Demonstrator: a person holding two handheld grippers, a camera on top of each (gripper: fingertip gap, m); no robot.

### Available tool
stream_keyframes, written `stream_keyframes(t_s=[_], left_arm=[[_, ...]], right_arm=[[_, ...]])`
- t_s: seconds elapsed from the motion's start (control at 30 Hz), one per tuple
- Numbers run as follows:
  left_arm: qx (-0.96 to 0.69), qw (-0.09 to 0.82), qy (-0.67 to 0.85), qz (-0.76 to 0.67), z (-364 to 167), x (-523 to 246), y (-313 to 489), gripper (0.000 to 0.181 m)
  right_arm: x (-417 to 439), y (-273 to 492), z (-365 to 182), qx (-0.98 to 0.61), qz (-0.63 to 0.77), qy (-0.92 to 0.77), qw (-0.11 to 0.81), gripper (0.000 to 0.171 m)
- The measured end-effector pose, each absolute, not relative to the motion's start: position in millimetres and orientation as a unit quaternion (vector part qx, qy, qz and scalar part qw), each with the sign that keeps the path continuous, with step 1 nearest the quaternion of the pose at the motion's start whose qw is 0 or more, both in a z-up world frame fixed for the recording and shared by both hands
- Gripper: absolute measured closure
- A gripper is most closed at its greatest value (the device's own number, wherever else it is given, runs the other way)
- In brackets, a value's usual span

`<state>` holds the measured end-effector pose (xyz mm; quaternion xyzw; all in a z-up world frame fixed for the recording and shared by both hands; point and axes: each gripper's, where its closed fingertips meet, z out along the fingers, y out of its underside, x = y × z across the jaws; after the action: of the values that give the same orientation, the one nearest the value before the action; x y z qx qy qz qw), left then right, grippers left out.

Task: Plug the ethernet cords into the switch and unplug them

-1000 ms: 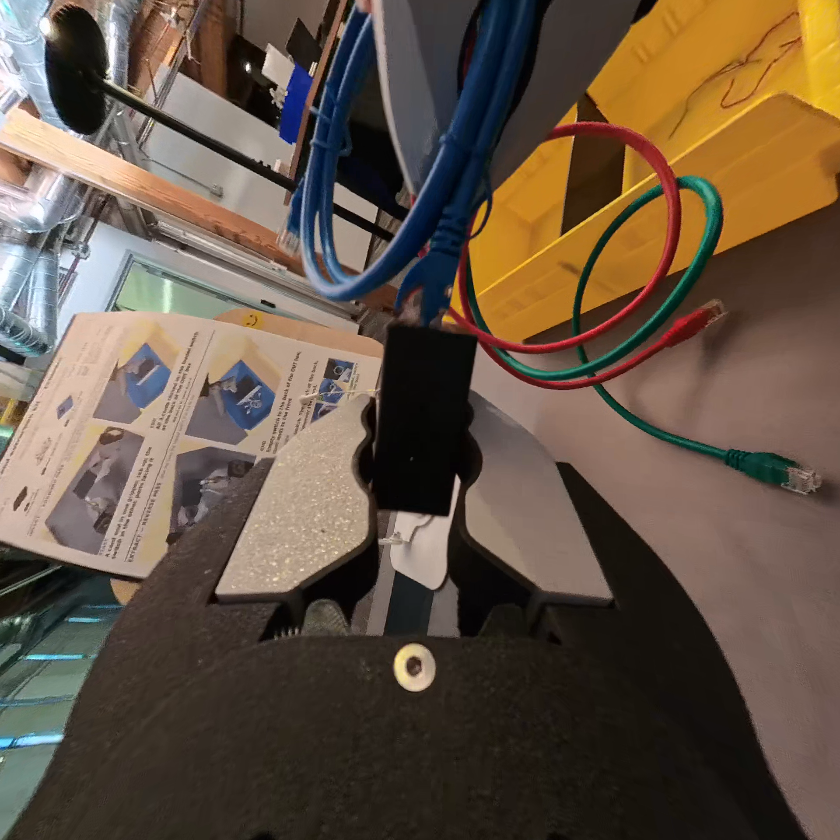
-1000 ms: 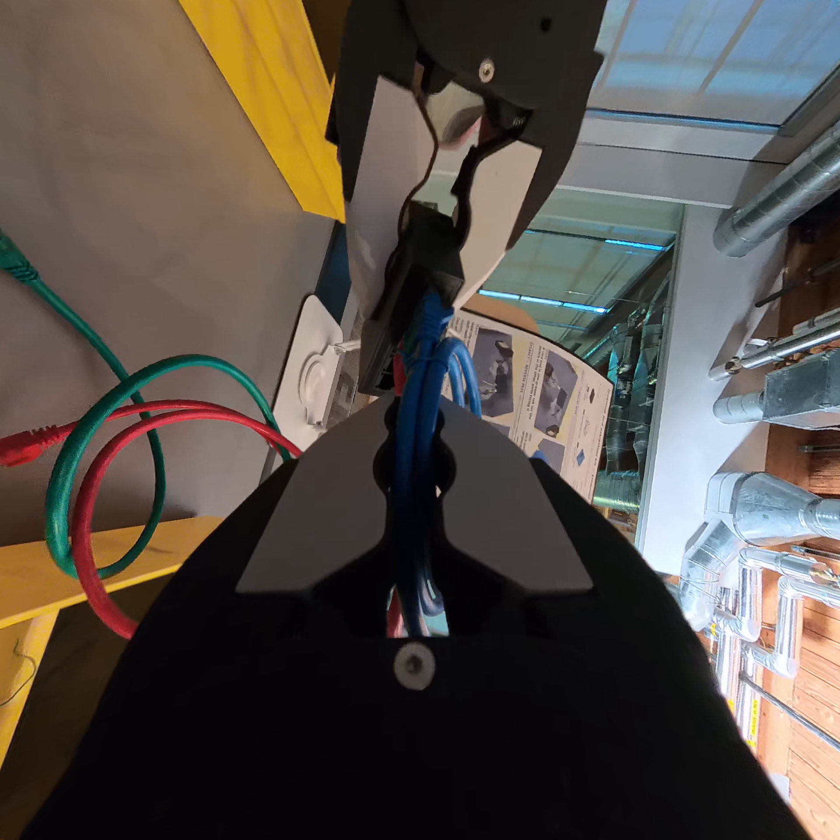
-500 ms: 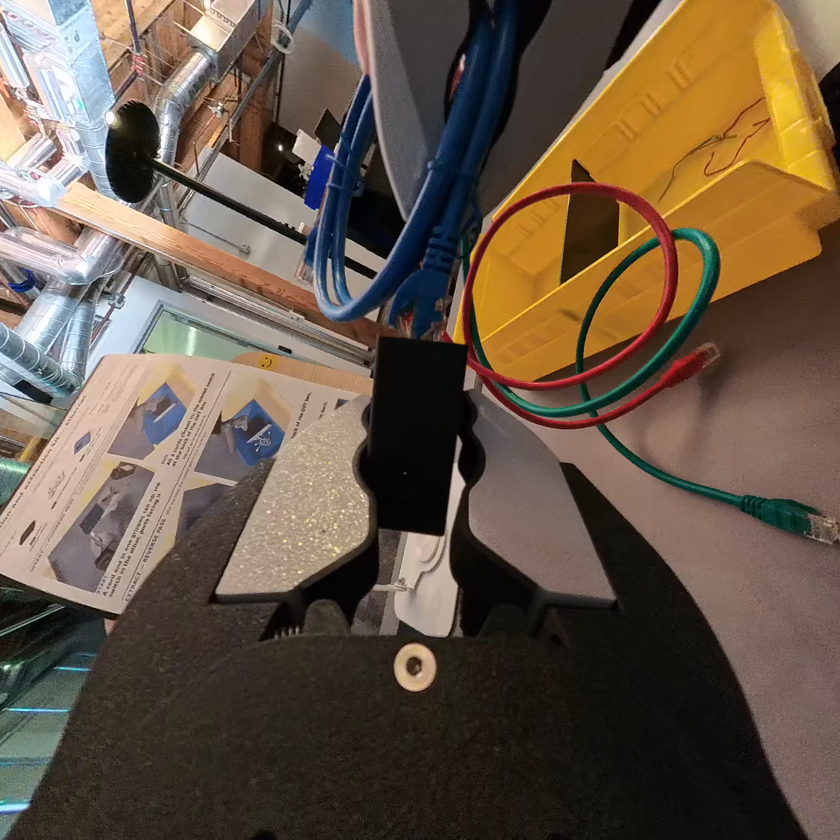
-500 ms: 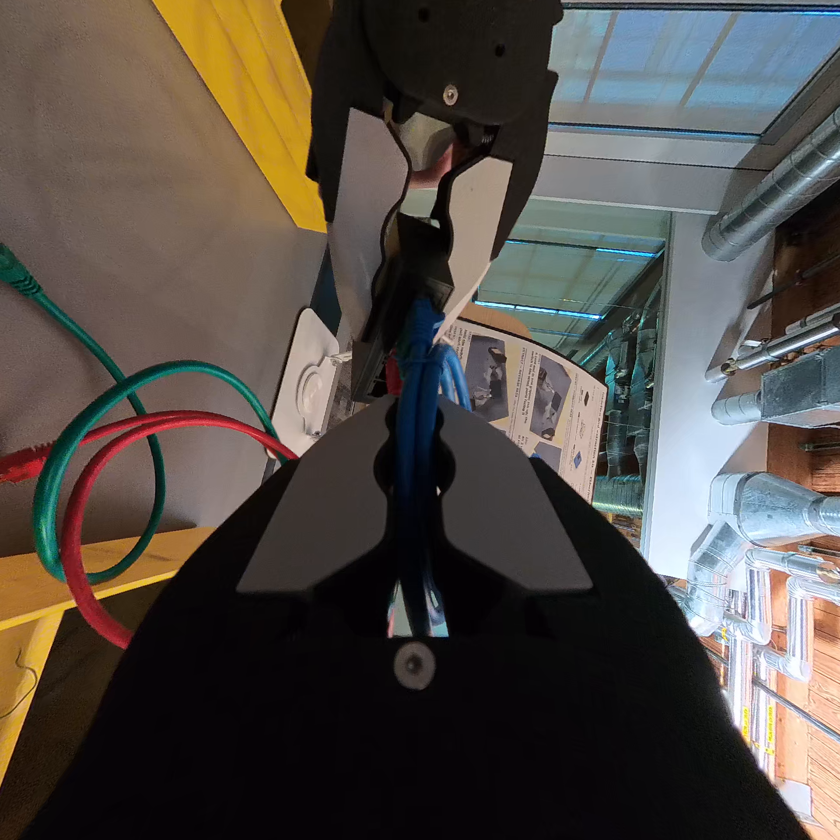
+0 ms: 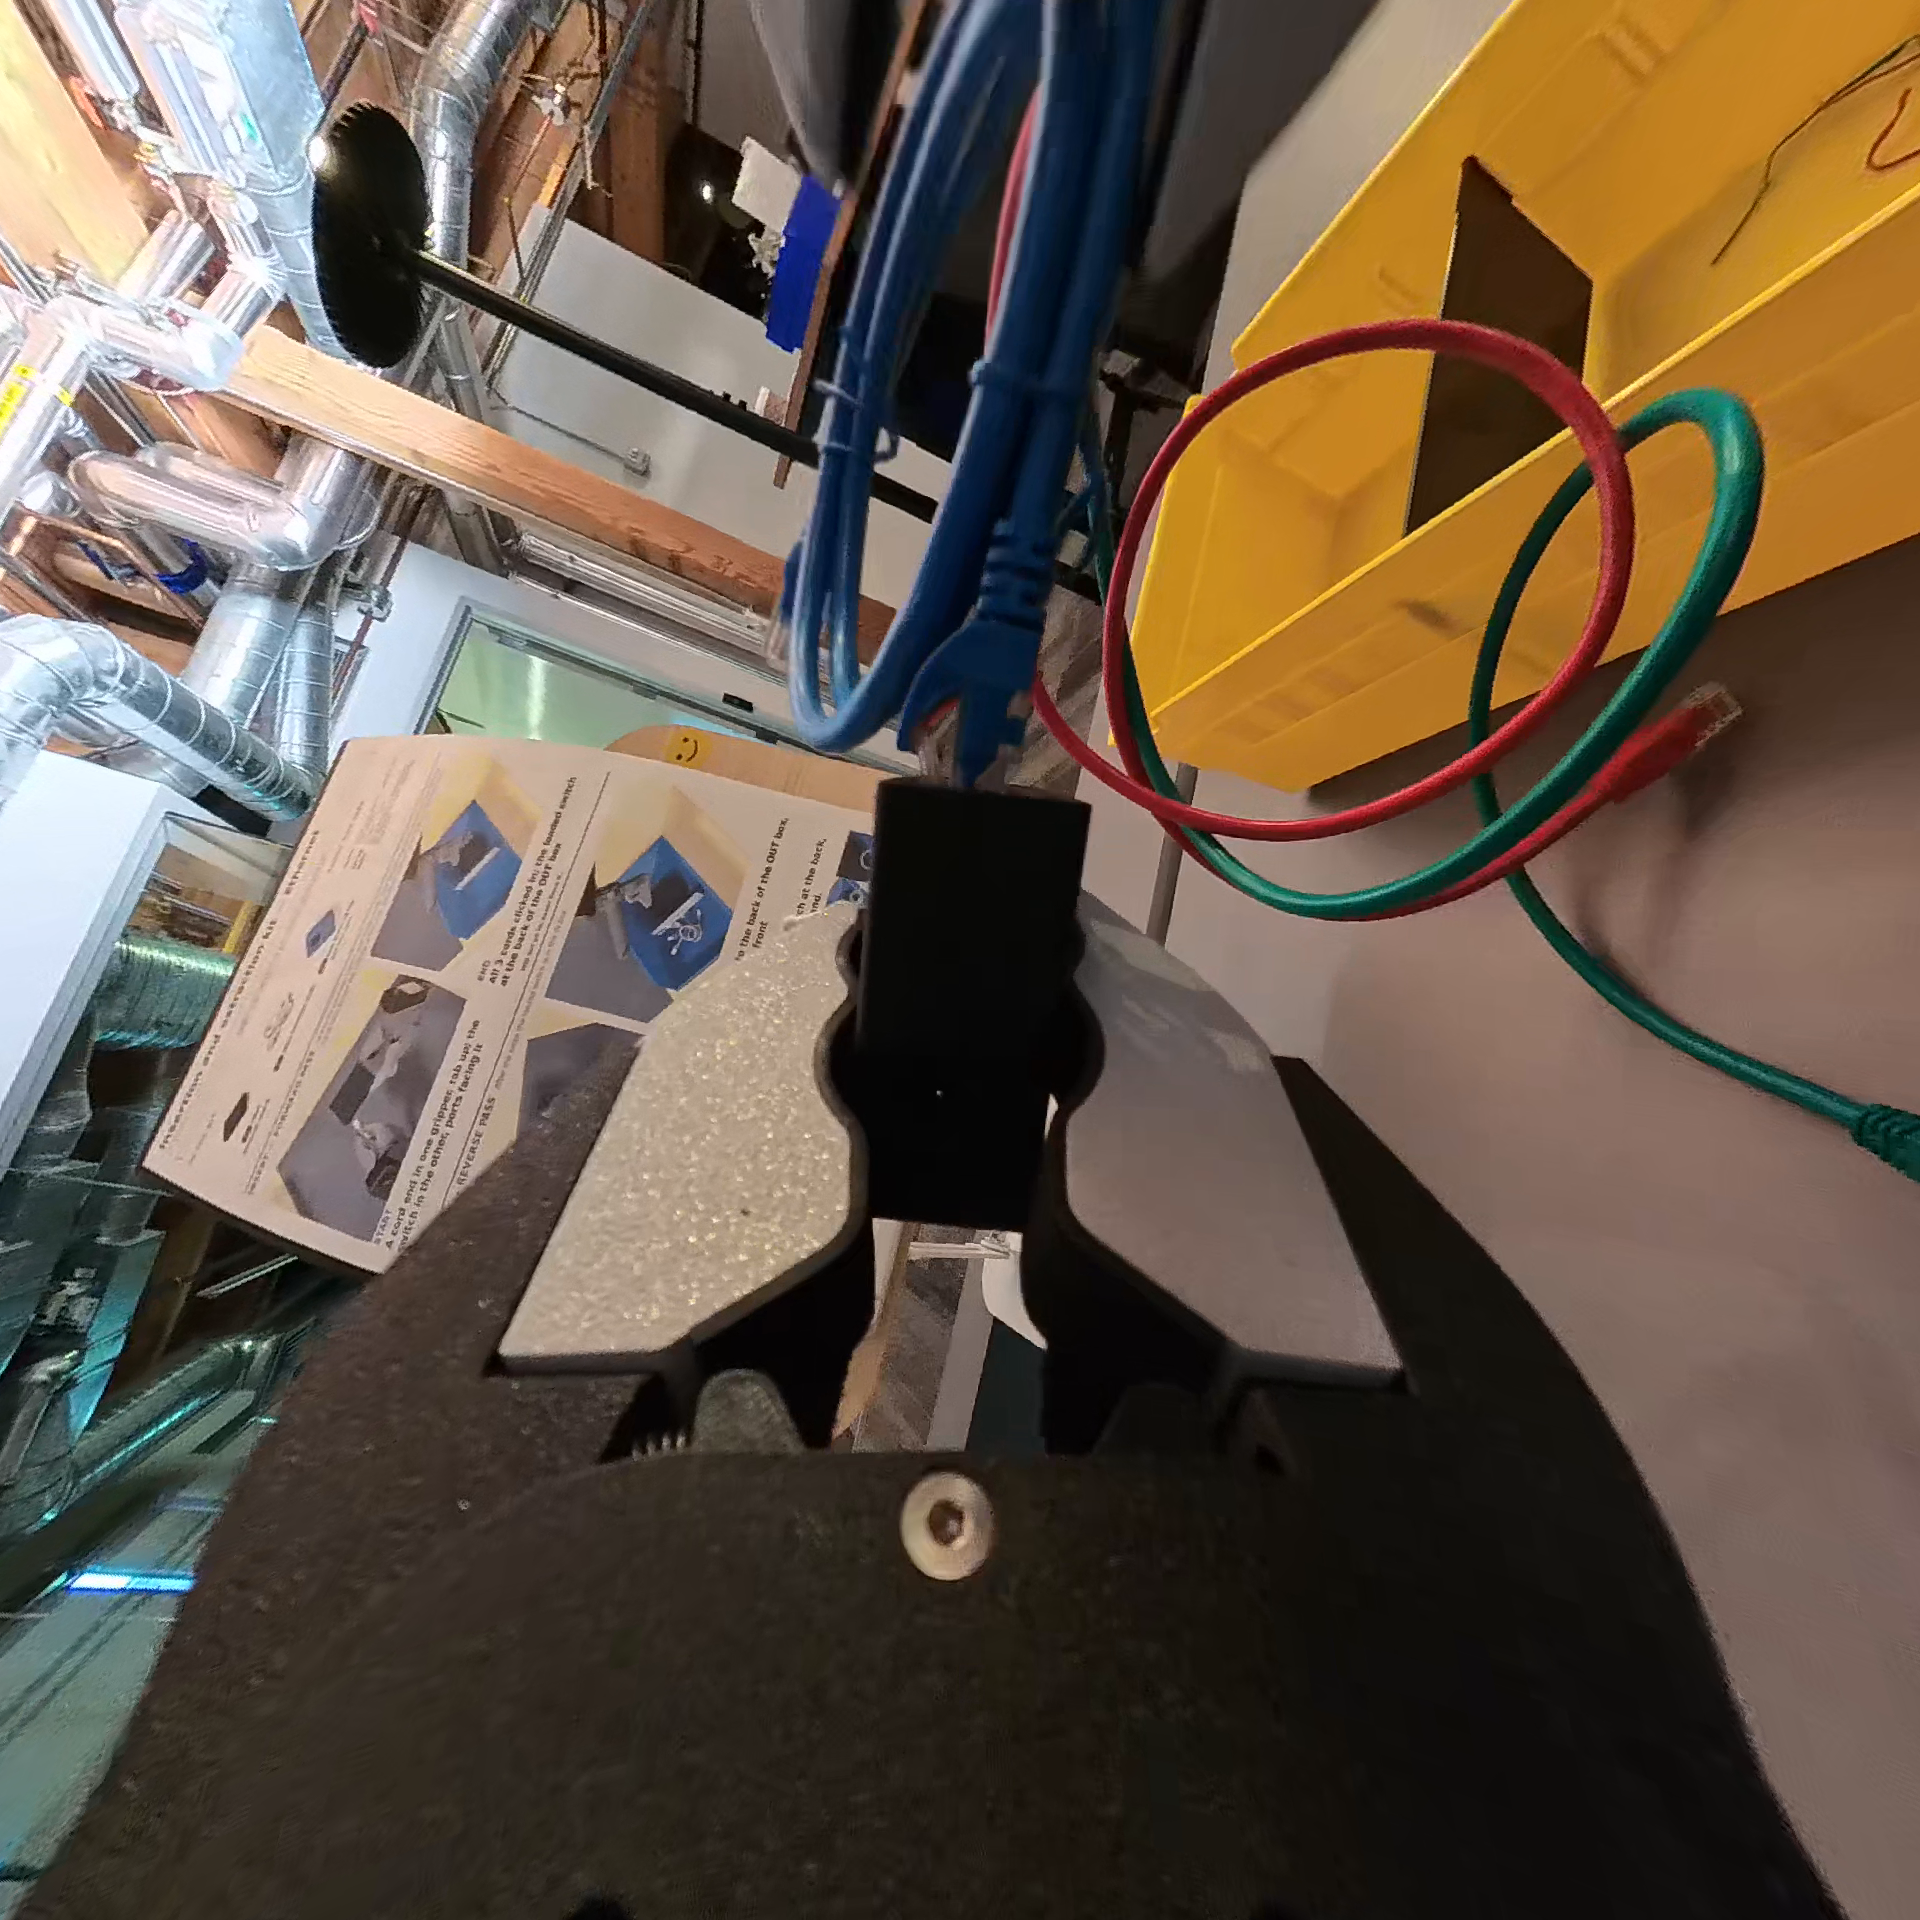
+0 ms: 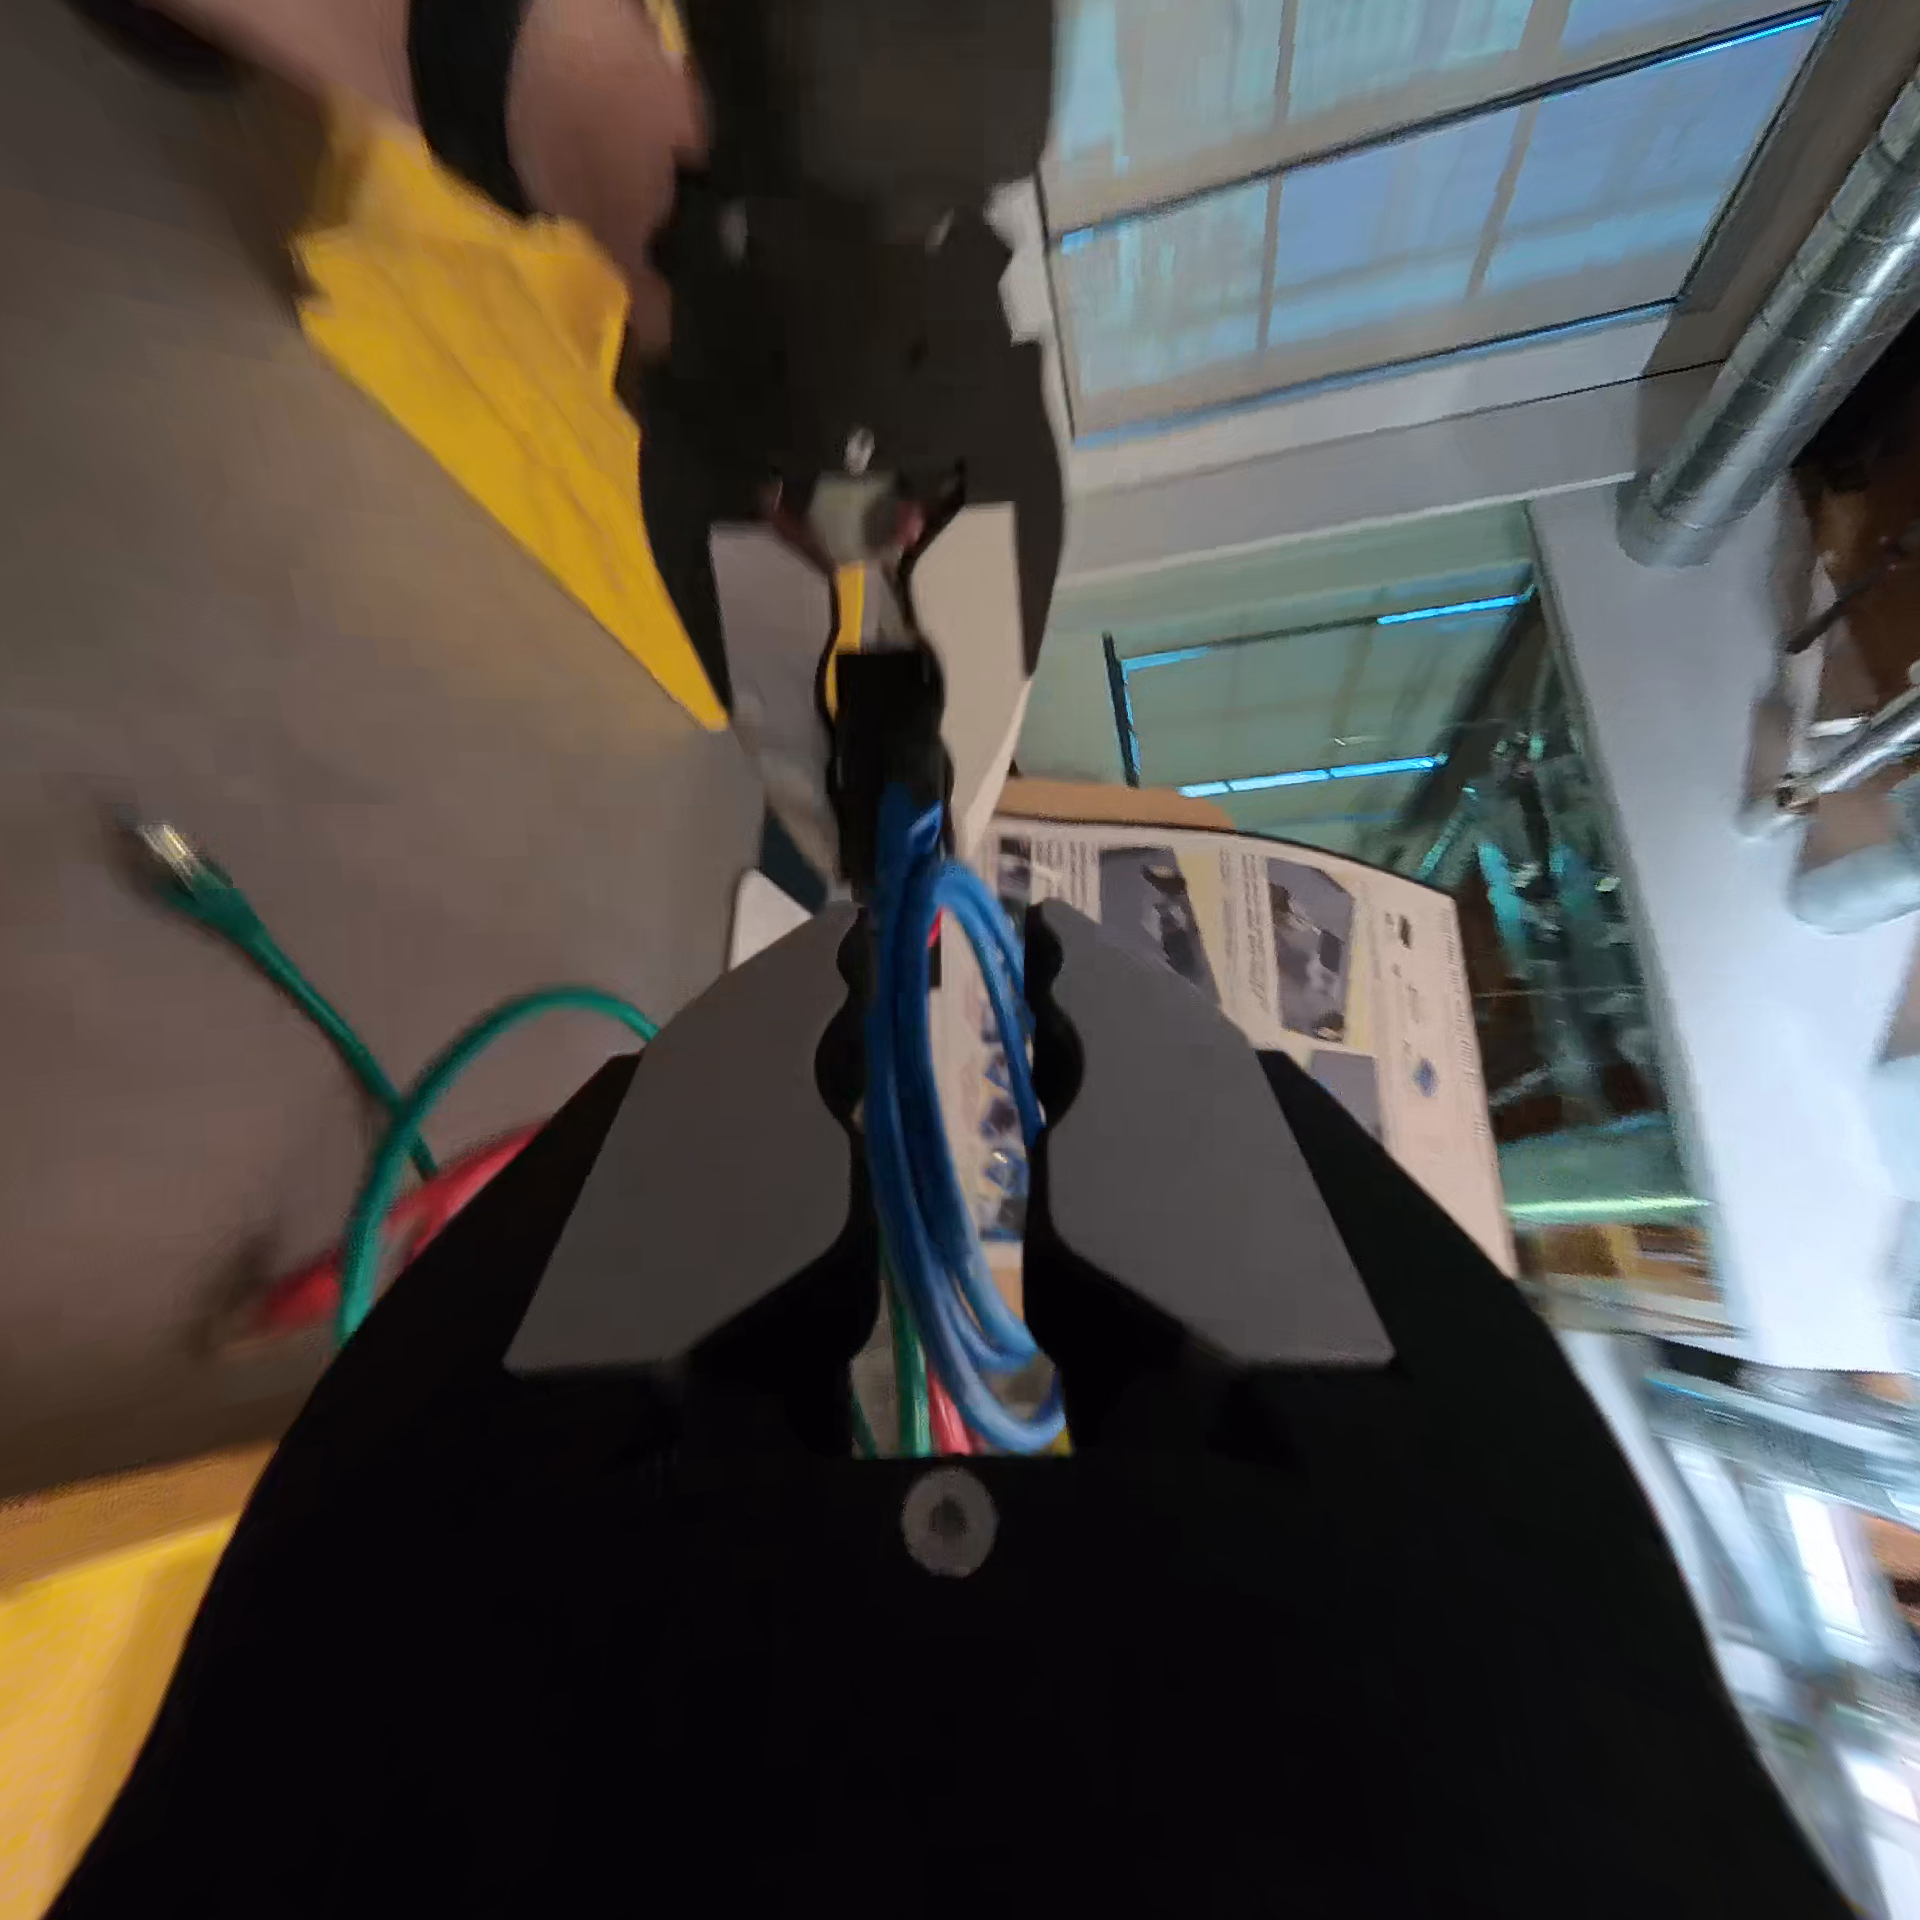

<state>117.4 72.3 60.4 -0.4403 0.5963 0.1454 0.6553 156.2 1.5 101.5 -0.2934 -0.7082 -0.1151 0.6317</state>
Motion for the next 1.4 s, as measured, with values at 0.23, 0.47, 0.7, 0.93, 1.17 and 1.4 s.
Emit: stream_keyframes(t_s=[0.23, 0.47, 0.7, 0.93, 1.17, 1.4], left_arm=[[-0.436, 0.64, 0.622, 0.118, 46.4, 133.1, 66.9, 0.151], [-0.433, 0.64, 0.628, 0.092, 44.3, 139.6, 61.4, 0.151], [-0.436, 0.634, 0.635, 0.069, 35.7, 143.5, 62.4, 0.151], [-0.437, 0.631, 0.638, 0.063, 34.4, 143.5, 61.5, 0.151], [-0.44, 0.627, 0.64, 0.06, 32.7, 143.5, 61.4, 0.151], [-0.442, 0.626, 0.64, 0.056, 33.5, 142.6, 61.1, 0.151]], right_arm=[[147.4, -7.8, 88.9, -0.342, -0.064, -0.726, 0.593, 0.144], [148.6, 11.4, 72.7, -0.386, -0.085, -0.73, 0.557, 0.151], [145.7, 14.8, 67.3, -0.399, -0.103, -0.729, 0.546, 0.15], [145.5, 15.5, 67.1, -0.397, -0.102, -0.729, 0.548, 0.151], [146.2, 17.3, 64.6, -0.399, -0.107, -0.731, 0.542, 0.151], [146.6, 18.7, 64.4, -0.398, -0.112, -0.732, 0.542, 0.152]])
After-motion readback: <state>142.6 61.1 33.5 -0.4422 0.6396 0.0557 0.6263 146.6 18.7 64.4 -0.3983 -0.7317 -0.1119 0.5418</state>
